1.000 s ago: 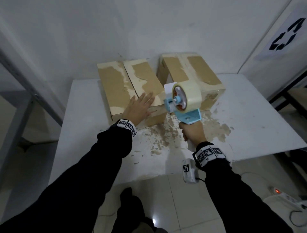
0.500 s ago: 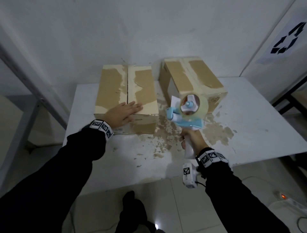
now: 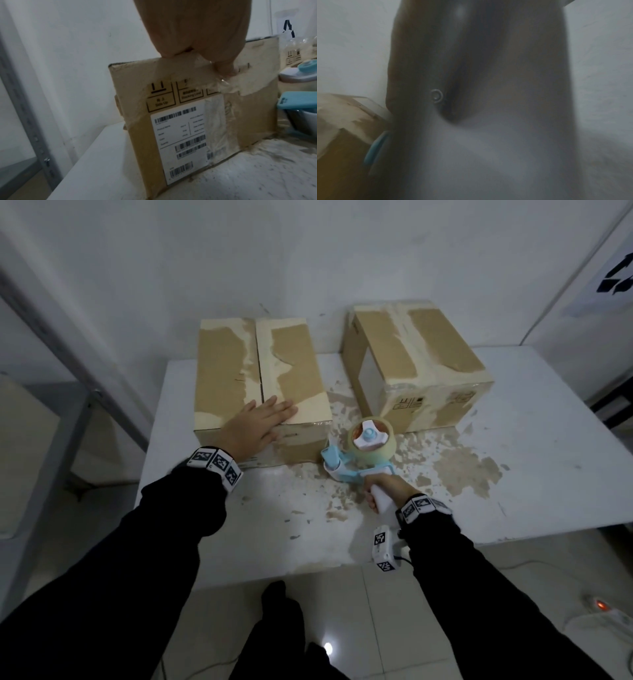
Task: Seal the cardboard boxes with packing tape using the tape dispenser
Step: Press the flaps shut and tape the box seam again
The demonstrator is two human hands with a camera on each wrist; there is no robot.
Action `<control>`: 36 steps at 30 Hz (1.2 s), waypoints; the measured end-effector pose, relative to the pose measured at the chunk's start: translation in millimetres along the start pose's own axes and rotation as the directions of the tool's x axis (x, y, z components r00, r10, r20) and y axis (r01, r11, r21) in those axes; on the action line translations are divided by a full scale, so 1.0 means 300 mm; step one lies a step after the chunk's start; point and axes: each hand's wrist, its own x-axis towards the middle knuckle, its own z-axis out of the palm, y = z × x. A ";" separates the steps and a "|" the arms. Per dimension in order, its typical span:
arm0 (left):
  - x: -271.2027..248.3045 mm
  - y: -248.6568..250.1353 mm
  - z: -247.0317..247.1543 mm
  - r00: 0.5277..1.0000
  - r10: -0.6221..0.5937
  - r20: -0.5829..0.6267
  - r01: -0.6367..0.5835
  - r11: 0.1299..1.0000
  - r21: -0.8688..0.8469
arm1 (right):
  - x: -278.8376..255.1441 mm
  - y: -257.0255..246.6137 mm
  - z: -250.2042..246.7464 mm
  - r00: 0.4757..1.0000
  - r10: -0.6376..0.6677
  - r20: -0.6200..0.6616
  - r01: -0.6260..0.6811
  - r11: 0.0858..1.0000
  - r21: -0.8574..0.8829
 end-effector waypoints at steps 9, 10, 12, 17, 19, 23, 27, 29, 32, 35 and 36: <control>0.006 -0.002 -0.004 1.000 -0.002 -0.020 0.003 0.999 0.036 | 0.025 -0.004 -0.018 0.957 -0.145 -0.252 -0.056 0.758 -0.650; 0.005 -0.003 -0.006 1.000 -0.002 -0.015 0.002 0.999 0.036 | 0.032 0.000 -0.015 0.956 -0.157 -0.248 -0.053 0.738 -0.673; 0.001 -0.002 -0.012 1.000 -0.003 0.005 0.003 1.000 0.026 | 0.050 0.002 -0.014 0.948 -0.180 -0.263 -0.066 0.697 -0.714; -0.001 -0.009 -0.018 1.000 -0.004 -0.027 0.003 0.998 -0.068 | 0.025 -0.072 -0.022 0.946 -0.241 -0.215 -0.067 0.505 -0.861; -0.002 -0.021 -0.033 0.999 -0.031 -0.038 0.022 0.977 -0.214 | 0.075 -0.133 -0.016 0.970 -0.215 -0.115 -0.024 0.385 -0.922; -0.018 -0.045 -0.068 0.974 -0.152 -0.171 0.088 0.938 -0.334 | 0.049 -0.358 0.080 0.981 -0.192 -0.002 0.059 0.311 -0.948; -0.011 -0.104 -0.109 0.895 -0.357 -0.267 0.254 0.900 -0.353 | -0.081 -0.555 0.261 0.622 -0.769 0.148 0.339 0.094 -0.936; -0.001 -0.152 -0.125 0.891 -0.418 -0.177 0.370 0.895 -0.250 | -0.064 -0.597 0.378 0.592 -0.701 0.398 0.527 -0.037 -0.849; 0.015 -0.203 -0.127 0.905 -0.424 0.029 0.425 0.903 -0.064 | -0.008 -0.582 0.525 0.713 -0.432 0.552 0.505 -0.231 -0.832; 0.027 -0.233 -0.115 0.917 -0.398 0.029 0.398 0.917 0.004 | 0.039 -0.555 0.566 0.807 -0.328 0.492 0.441 -0.220 -0.870; 0.030 -0.240 -0.116 0.923 -0.386 -0.001 0.386 0.922 0.029 | 0.049 -0.550 0.566 0.818 -0.305 0.487 0.437 -0.219 -0.872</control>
